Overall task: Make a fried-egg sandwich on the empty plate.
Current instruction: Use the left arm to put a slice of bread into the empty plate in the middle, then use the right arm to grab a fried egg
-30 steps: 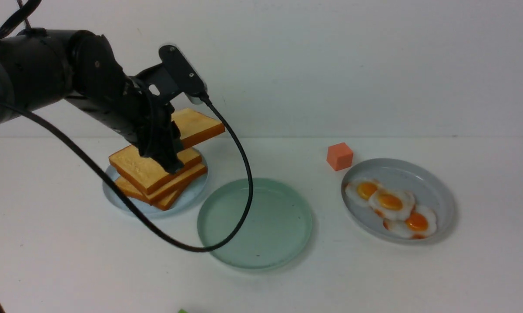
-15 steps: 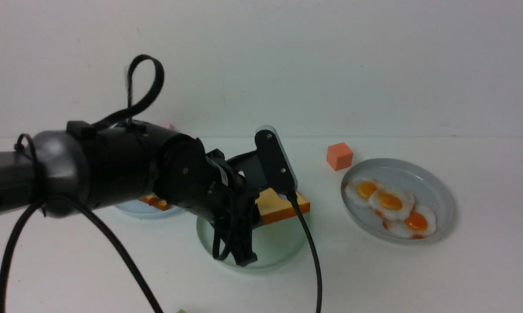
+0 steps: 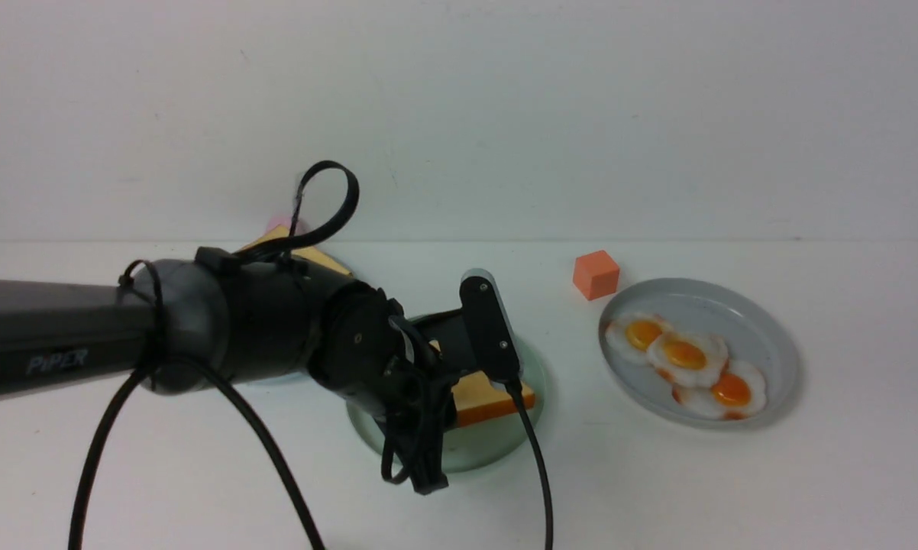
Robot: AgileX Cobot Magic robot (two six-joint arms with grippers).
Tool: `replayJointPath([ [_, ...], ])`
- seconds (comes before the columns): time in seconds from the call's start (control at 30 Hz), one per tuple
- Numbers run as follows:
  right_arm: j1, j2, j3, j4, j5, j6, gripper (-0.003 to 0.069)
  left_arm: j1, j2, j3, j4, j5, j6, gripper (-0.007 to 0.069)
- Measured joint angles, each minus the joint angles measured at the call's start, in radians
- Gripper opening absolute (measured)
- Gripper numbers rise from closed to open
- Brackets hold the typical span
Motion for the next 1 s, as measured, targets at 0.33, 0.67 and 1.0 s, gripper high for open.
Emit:
replayJointPath([
  [0.33,0.0,0.012,0.0,0.003,0.031,0.013,0.0126,0.0,-0.081,0.001,0.001,0.098,-0.089,0.052],
  [0.67,0.0,0.272,0.0,-0.095,0.037,0.07,0.0132,0.0,-0.547,0.007,-0.046,0.163,-0.562,0.0312],
  [1.0,-0.128,0.739,-0.092,-0.176,-0.055,0.139,0.0139,0.0,-1.035,0.049,-0.052,0.537,-0.757,-0.0013],
])
